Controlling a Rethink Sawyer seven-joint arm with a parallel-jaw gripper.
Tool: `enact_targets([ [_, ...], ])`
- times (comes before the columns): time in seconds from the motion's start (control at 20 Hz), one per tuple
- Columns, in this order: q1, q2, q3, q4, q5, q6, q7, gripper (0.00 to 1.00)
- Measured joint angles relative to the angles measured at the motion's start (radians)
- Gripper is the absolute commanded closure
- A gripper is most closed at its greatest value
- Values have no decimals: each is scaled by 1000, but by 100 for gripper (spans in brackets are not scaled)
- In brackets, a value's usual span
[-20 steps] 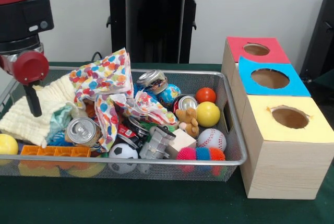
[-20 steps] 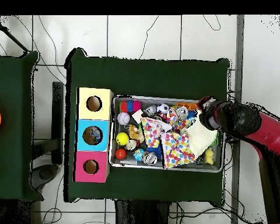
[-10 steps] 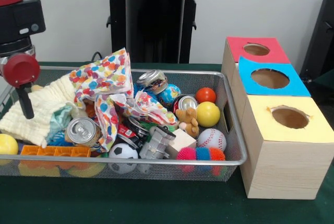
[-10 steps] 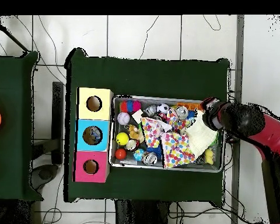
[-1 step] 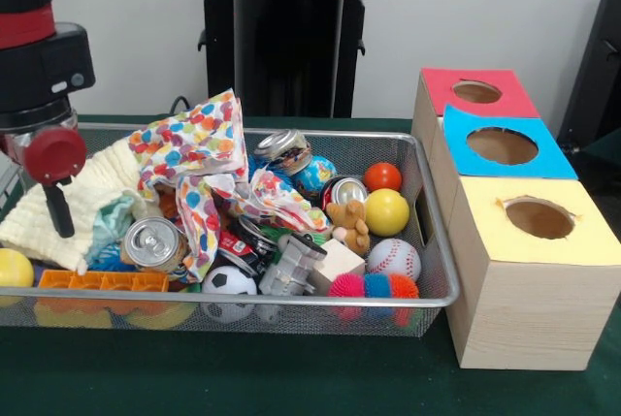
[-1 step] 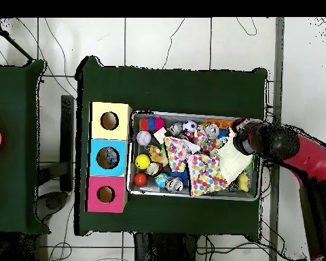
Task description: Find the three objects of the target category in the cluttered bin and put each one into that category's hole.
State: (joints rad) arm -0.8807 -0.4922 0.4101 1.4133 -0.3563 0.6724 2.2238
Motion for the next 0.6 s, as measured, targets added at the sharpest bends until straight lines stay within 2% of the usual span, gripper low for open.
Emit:
enact_targets([
  [0.6, -28, 82, 0, -54, -93, -2, 0, 100],
])
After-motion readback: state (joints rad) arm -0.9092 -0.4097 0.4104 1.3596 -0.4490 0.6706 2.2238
